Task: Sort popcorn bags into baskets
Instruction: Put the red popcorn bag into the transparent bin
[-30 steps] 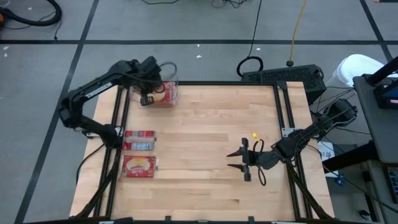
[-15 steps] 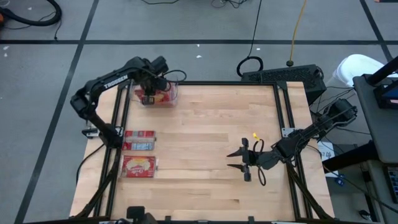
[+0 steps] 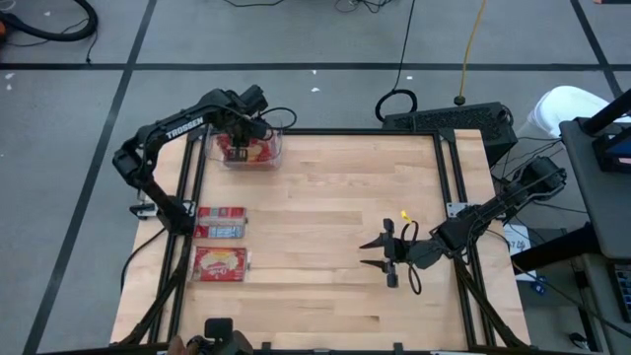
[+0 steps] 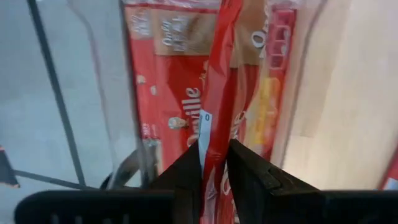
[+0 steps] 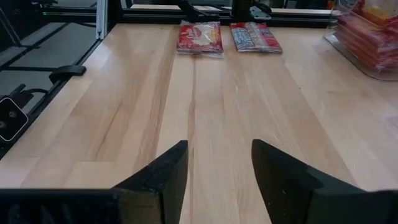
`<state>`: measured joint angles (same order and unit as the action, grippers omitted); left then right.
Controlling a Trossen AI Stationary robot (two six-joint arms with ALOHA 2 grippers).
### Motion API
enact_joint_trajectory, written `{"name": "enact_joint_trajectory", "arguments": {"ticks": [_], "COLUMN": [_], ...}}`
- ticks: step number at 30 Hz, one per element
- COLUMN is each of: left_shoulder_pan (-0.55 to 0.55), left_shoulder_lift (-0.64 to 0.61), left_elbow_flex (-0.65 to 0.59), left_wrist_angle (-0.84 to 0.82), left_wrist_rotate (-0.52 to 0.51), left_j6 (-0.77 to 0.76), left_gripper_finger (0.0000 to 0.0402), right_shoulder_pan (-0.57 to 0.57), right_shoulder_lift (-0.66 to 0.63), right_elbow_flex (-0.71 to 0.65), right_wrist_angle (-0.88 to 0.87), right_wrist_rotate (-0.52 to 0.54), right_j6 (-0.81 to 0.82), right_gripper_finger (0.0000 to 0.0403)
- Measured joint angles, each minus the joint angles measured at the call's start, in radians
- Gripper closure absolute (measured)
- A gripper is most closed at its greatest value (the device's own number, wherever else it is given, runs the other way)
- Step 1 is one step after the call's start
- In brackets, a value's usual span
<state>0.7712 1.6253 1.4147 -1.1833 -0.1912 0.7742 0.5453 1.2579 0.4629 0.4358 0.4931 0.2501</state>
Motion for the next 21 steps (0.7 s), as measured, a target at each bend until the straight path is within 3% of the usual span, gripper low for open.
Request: {"name": "enact_joint_trajectory", "arguments": {"ticks": [14,21], "left_shoulder_pan": [0.01,0.006], "left_shoulder_lift": [0.0,0.0], "left_elbow_flex": [-0.007,-0.007], "left_wrist_angle": [0.101,0.116], "left_wrist_rotate": [-0.084,-0.094], "left_j6": [-0.018,-0.107], "left_gripper_finger": [0.0229,0.022], "right_shoulder_pan": [0.0,0.0], "right_shoulder_lift": [0.0,0.0], "right_elbow_flex": [0.0,0.0], "right_wrist_angle": [0.0,0.0], "right_wrist_rotate": [0.0,0.0], "right_j6": [0.0,0.0], "right_gripper_finger": [0.0234,0.0234]}}
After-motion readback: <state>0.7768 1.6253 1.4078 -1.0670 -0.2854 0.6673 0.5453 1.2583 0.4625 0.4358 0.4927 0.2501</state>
